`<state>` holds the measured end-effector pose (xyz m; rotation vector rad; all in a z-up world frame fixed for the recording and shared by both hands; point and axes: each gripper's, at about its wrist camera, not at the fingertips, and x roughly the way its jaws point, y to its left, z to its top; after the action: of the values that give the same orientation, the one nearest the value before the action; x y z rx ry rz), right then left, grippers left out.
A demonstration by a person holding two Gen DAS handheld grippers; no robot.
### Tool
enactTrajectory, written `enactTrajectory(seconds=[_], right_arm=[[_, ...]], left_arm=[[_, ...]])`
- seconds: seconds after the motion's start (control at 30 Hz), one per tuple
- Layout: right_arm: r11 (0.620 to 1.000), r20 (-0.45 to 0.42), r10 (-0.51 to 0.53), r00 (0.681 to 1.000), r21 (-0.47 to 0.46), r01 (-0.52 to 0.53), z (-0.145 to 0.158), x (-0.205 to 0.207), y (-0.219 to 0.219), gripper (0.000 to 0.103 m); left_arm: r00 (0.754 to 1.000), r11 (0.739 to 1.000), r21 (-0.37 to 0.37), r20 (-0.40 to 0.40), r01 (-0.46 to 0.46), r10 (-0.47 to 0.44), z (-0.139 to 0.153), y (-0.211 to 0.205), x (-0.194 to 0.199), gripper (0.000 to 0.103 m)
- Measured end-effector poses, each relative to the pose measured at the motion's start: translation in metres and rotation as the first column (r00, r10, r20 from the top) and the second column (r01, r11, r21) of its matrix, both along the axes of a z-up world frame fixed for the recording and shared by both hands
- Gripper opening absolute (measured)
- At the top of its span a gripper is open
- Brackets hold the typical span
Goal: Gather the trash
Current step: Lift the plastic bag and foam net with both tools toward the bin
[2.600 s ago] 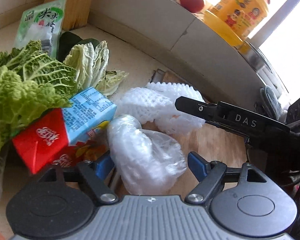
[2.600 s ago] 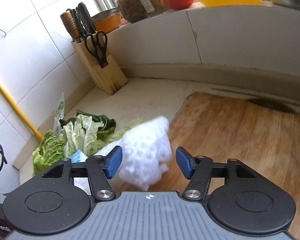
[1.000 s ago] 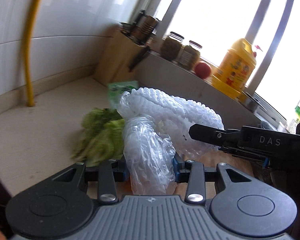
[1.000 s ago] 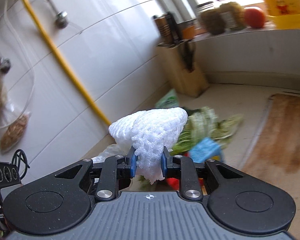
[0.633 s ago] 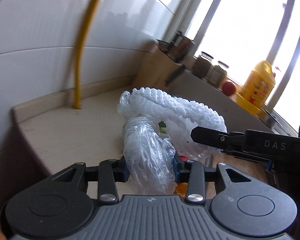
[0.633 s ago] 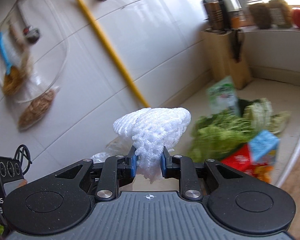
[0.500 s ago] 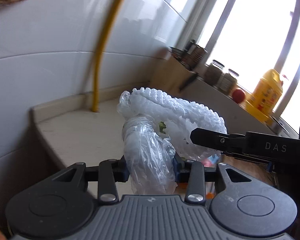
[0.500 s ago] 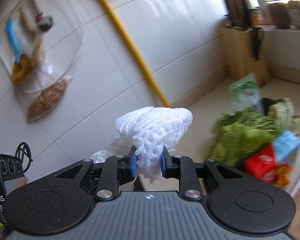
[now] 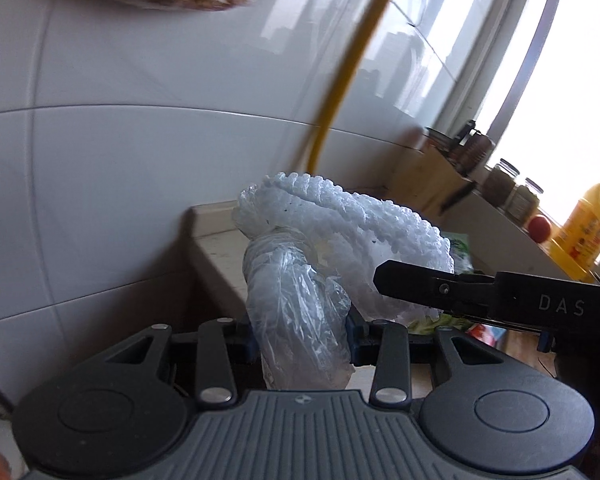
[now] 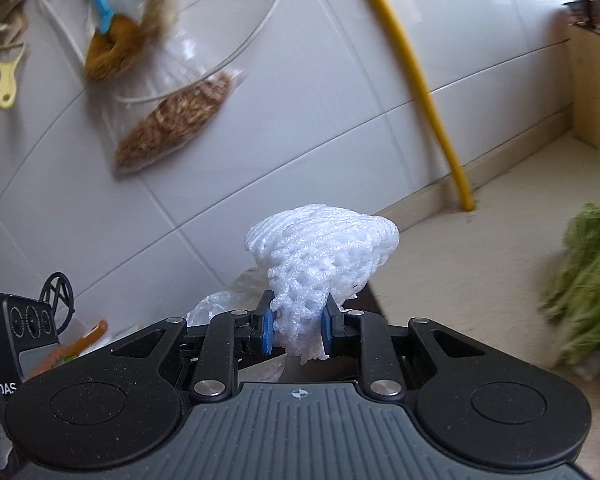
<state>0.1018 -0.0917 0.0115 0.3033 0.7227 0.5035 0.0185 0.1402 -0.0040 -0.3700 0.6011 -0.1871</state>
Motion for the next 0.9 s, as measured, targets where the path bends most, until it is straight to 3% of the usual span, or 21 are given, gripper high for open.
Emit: enactTrajectory(seconds=[0.47, 0.9], right_arm=[[0.996, -0.044, 0.087, 0.995, -0.009, -0.088, -0.016, 0.013, 0.055, 0.029], [0.992, -0.082, 0.116, 0.99, -0.035, -0.119, -0.025, 0.021, 0.08, 0.029]], left_arm=[[0.995, 0.995, 0.031, -0.027, -0.095, 0.096, -0.007, 0.037, -0.013, 0.036], [0.993, 0.992, 0.064, -0.041, -0.112, 0.114, -0.015, 0.067, -0.019, 0.037]])
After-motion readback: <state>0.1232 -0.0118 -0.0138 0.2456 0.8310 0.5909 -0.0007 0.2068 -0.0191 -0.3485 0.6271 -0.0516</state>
